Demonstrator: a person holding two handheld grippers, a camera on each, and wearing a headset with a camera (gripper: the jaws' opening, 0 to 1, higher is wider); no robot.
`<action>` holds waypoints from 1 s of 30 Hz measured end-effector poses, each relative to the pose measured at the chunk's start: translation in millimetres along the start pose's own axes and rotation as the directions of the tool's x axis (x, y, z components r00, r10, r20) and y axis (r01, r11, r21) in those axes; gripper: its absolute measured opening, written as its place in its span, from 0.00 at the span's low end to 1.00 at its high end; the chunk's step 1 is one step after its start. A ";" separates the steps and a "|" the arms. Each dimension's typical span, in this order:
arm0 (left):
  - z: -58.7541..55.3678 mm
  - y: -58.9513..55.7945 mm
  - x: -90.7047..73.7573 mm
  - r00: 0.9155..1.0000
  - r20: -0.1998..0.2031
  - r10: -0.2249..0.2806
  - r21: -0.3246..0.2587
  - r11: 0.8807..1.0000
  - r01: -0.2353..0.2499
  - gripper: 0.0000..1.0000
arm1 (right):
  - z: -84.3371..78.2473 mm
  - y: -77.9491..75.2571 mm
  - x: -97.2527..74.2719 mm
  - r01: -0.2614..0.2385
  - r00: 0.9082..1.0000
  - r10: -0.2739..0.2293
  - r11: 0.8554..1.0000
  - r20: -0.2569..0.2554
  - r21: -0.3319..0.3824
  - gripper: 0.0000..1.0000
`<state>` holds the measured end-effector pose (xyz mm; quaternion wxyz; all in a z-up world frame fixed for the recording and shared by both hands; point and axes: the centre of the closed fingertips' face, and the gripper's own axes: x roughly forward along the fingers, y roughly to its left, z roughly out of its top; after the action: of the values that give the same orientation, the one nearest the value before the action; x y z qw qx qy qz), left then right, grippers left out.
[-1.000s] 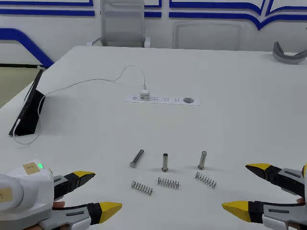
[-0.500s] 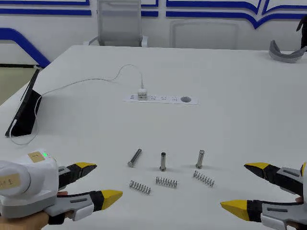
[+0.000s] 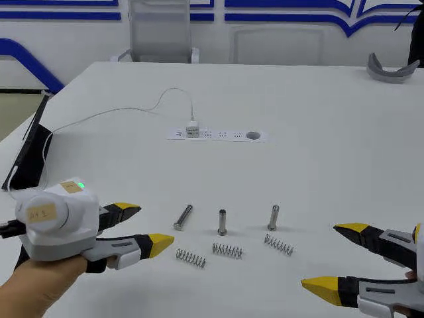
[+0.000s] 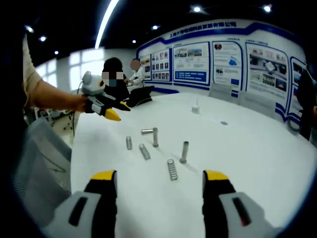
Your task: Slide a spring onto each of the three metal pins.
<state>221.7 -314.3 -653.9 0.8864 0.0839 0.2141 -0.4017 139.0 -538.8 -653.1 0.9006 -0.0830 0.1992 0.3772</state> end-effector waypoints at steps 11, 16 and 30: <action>10.2 8.9 33.6 0.998 -0.063 -0.006 0.064 0.998 0.010 0.52 | -1.2 -0.9 -1.4 0.003 1.000 -0.003 1.000 0.002 0.010 0.71; 8.0 12.4 47.2 0.995 -0.104 -0.005 0.080 0.997 0.014 0.50 | -2.4 -2.2 -2.4 0.005 1.000 -0.005 1.000 0.004 0.017 0.71; -2.4 22.6 79.4 0.978 -0.201 0.048 0.120 0.992 -0.024 0.39 | -4.9 -4.3 -3.4 0.007 1.000 -0.007 0.999 0.003 0.039 0.69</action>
<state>284.4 -352.2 -692.0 0.8605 0.1802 0.2781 -0.3869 138.5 -545.4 -656.1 0.9037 -0.0654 0.2050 0.3701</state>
